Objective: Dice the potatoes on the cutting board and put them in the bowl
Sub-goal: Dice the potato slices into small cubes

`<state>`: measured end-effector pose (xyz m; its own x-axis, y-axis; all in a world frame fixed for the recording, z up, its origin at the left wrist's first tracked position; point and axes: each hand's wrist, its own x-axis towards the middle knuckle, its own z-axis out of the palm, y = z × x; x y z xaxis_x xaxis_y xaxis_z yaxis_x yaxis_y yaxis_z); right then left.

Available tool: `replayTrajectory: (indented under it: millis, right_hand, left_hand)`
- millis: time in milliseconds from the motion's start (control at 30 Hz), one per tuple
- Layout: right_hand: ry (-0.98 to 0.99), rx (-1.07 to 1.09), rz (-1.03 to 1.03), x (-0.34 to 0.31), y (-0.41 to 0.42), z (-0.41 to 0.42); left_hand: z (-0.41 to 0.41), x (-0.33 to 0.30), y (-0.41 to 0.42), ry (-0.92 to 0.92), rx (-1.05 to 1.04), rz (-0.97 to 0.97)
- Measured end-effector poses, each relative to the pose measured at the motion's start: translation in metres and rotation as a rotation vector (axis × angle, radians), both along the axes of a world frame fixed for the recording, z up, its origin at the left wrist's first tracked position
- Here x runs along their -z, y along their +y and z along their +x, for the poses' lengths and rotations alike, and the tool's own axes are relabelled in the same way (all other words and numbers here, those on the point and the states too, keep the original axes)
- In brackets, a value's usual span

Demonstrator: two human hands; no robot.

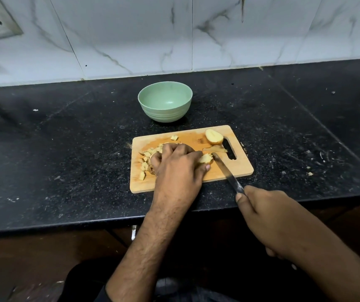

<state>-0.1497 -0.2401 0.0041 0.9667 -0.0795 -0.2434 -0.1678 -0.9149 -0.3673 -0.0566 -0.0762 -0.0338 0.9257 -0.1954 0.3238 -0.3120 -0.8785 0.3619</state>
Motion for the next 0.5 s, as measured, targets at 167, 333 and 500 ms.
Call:
replayTrajectory:
  millis: [167, 333, 500]
  right_hand:
    - [0.081, 0.025, 0.244, 0.0, 0.008, 0.009]
    - [0.108, 0.0, 0.375, 0.0, 0.014, 0.012]
    - [0.02, -0.039, 0.263, -0.006, 0.023, 0.013]
  left_hand:
    - [0.008, -0.006, -0.001, 0.016, -0.006, 0.073]
    - [0.01, -0.007, 0.004, -0.035, -0.063, 0.076]
    - [0.009, -0.009, 0.012, -0.099, -0.145, 0.026]
